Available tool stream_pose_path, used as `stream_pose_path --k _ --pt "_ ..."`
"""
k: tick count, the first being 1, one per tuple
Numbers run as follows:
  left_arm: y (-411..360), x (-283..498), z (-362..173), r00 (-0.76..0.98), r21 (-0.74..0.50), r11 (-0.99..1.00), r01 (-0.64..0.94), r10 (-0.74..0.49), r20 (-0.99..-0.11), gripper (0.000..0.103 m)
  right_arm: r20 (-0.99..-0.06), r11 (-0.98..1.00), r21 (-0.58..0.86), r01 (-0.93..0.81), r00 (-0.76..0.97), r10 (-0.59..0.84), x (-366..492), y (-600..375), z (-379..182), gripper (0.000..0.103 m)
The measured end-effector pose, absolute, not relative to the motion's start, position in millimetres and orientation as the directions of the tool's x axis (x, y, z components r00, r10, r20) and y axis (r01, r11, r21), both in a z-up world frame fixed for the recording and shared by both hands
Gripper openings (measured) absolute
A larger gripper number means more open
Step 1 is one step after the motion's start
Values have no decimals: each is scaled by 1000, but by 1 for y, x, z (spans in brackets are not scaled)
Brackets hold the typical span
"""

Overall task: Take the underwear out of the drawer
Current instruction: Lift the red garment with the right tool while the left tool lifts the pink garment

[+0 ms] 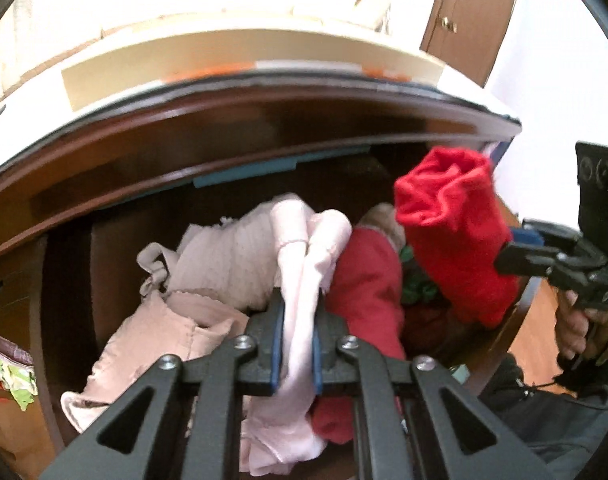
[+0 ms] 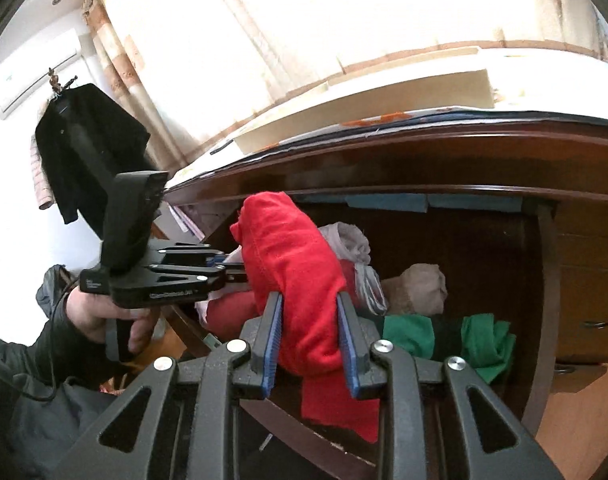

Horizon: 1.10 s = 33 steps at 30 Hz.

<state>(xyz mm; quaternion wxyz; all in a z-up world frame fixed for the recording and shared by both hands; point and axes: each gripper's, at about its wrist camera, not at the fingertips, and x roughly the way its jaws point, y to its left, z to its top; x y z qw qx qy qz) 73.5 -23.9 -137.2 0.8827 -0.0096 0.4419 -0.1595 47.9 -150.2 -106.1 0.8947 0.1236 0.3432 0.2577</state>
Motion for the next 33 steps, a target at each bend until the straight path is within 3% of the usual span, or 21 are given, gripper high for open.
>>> stream_pose_path --k 17,33 --pt "-17 46 -106 728 -133 962 239 -268 -631 8 -500 859 347 -377 700 509 34 -143 -97 28" --pt "-14 35 -81 797 -117 968 224 -251 -550 8 -429 856 359 -372 749 505 22 -153 -87 28"
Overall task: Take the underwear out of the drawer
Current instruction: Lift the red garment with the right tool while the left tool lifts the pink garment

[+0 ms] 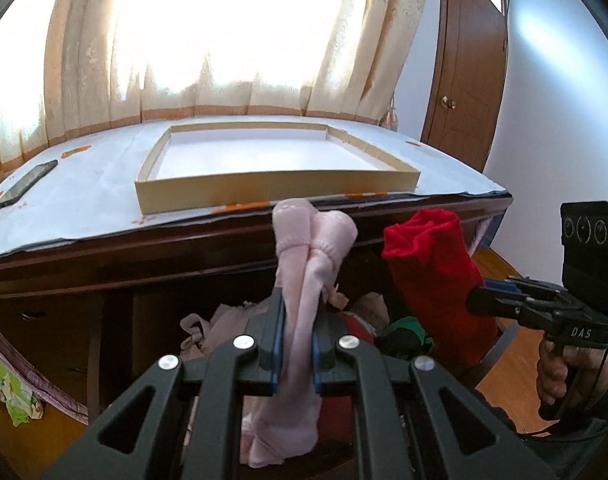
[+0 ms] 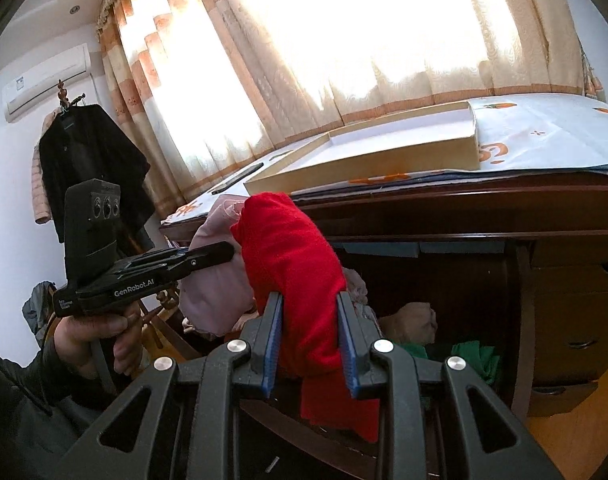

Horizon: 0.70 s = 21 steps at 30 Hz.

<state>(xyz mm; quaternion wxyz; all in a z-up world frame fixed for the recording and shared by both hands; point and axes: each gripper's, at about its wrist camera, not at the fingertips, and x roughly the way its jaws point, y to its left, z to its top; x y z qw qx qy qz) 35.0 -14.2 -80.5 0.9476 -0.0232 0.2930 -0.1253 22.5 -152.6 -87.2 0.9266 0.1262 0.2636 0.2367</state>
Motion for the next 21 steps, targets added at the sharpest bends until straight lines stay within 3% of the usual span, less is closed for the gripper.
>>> stream_pose_path --k 21 --pt "-15 22 -64 842 -101 968 229 -250 -478 8 -364 847 359 -393 776 515 13 -161 -83 28"
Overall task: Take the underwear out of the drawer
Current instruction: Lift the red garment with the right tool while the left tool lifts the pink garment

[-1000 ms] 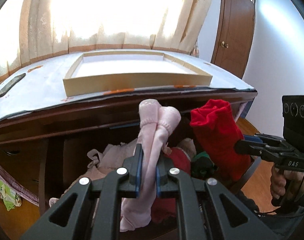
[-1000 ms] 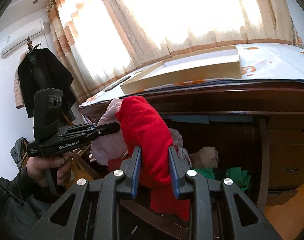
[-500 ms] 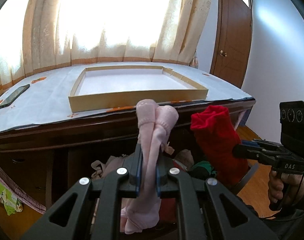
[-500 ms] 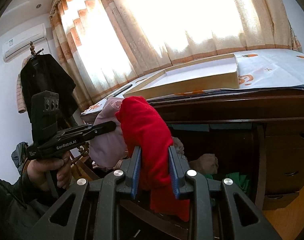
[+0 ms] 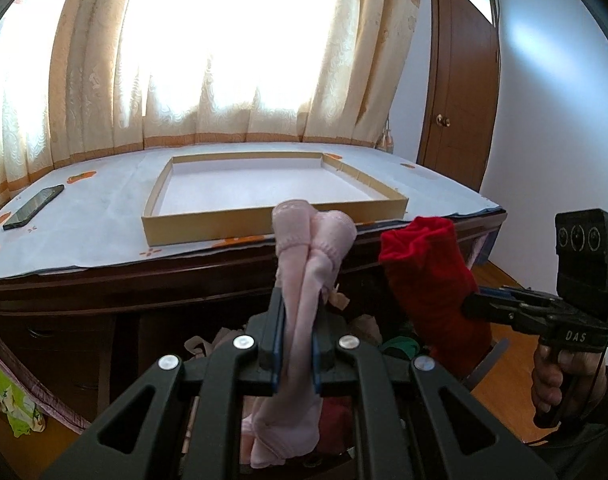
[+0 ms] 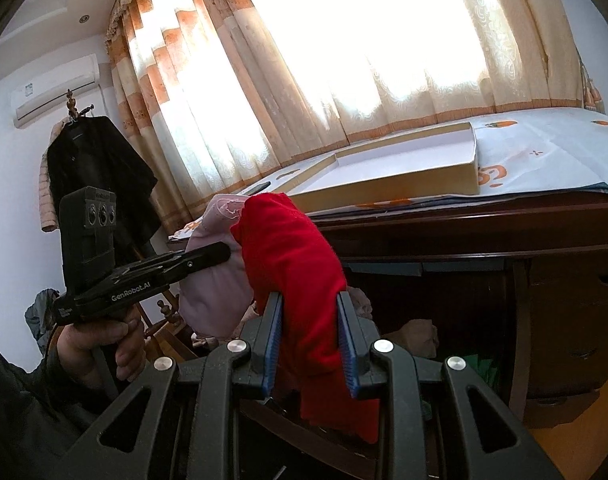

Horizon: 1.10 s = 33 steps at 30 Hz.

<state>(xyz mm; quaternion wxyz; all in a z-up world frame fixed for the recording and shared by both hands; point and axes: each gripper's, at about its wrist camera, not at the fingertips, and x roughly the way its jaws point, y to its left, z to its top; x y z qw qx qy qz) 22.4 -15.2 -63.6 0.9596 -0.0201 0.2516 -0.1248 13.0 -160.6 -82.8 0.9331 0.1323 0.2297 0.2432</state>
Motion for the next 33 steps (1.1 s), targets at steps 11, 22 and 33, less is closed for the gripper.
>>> stream_pose_path --k 11,22,33 --pt "-14 16 -55 866 -100 969 225 -246 -436 8 -336 843 349 -409 785 520 9 -164 -77 28" --pt "-10 13 -44 894 -85 976 200 -218 -391 8 -308 846 324 -423 798 518 8 -161 -61 28" --pt "-5 14 -35 911 -84 980 183 -201 -360 8 -293 853 307 -421 811 506 20 -159 -47 28"
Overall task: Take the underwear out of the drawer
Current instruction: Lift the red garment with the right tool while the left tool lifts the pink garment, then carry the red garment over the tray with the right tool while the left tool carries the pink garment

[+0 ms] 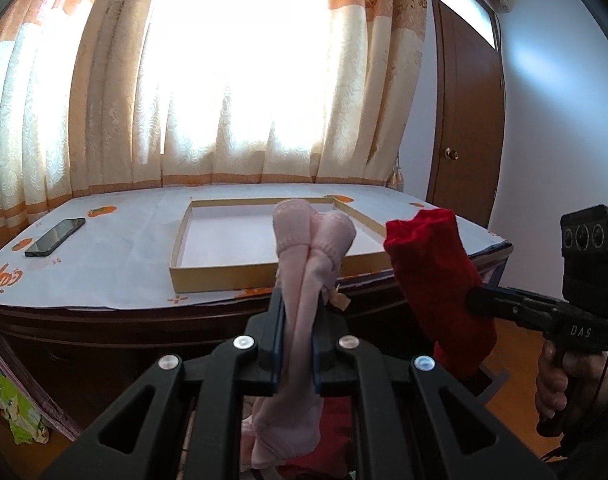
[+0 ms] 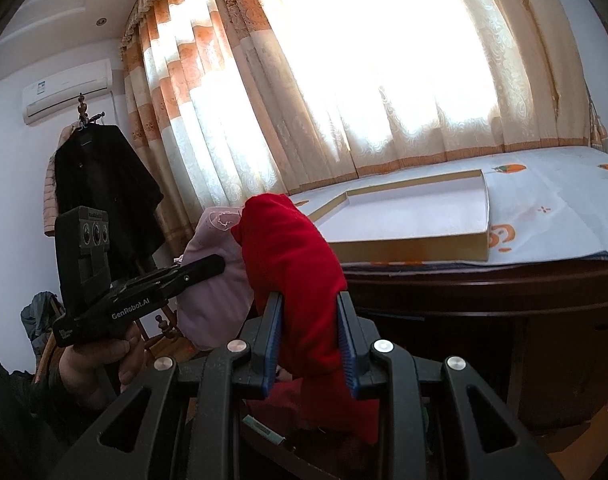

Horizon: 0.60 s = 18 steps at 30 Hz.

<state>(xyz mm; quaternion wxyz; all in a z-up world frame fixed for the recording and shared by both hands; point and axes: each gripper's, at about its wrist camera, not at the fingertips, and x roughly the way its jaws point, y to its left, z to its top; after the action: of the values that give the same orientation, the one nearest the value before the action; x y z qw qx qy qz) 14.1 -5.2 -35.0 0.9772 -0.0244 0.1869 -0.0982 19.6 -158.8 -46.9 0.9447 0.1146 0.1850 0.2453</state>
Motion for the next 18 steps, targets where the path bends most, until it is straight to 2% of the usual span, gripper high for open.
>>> stream_pose_path --k 18 --pt "-3 19 -28 923 -76 982 171 -186 -338 8 -267 850 300 -433 818 510 31 -156 -29 28"
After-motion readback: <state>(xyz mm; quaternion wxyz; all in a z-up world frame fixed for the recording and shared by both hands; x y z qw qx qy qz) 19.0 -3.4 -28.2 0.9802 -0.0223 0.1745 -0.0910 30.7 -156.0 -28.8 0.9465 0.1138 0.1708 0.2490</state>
